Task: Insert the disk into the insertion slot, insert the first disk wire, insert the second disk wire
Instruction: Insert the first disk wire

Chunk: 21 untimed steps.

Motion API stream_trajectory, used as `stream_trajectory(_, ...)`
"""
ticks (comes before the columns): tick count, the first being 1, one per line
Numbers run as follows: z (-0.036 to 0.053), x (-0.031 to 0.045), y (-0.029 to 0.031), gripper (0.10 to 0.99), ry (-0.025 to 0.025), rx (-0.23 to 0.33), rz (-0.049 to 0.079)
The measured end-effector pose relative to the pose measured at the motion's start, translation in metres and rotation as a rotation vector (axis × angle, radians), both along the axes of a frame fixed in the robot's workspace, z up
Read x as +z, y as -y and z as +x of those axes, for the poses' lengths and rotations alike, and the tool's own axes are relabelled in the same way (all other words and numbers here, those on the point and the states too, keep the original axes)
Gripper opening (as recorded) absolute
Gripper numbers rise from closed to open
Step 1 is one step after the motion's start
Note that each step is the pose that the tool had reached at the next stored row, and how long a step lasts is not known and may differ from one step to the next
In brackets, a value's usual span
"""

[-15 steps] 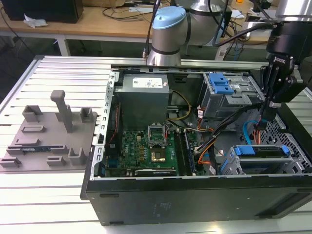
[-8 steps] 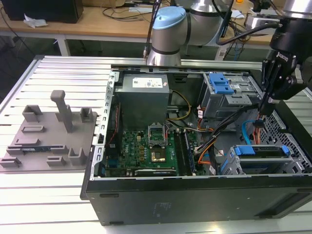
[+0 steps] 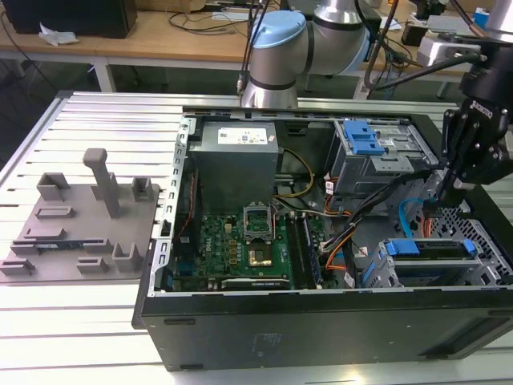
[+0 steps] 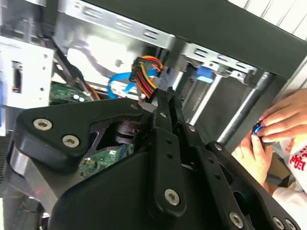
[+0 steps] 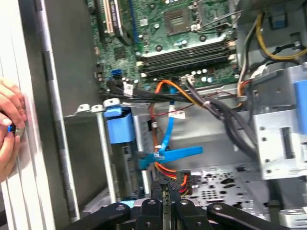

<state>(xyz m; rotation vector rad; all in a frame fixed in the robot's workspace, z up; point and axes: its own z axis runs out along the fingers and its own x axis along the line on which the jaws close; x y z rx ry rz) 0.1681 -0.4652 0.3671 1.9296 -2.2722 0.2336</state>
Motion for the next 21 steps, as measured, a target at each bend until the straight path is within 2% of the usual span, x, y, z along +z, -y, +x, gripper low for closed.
stream_trajectory(1,0.0000,0.0000,0.0031,0.169,0.0000,0.000,0.000)
stream_trajectory(3,0.0000,-0.0001,0.0135,0.169,0.0000,0.001,0.001)
stream_trajectory(8,-0.0001,-0.0017,0.0220,0.169,0.0000,0.016,0.006)
stream_trajectory(9,-0.0003,-0.0022,0.0235,0.169,0.0001,0.021,0.014)
stream_trajectory(10,-0.0005,-0.0029,0.0250,0.169,0.0002,0.027,0.031)
stream_trajectory(12,-0.0008,-0.0037,0.0277,0.169,0.0005,0.034,0.058)
stream_trajectory(14,-0.0010,-0.0040,0.0306,0.169,0.0006,0.038,0.077)
stream_trajectory(16,-0.0011,-0.0042,0.0367,0.169,0.0010,0.042,0.102)
stream_trajectory(17,-0.0013,-0.0043,0.0422,0.169,0.0013,0.044,0.124)
stream_trajectory(18,-0.0014,-0.0044,0.0456,0.169,0.0015,0.044,0.134)
stream_trajectory(21,-0.0015,-0.0047,0.0507,0.169,0.0019,0.045,0.149)
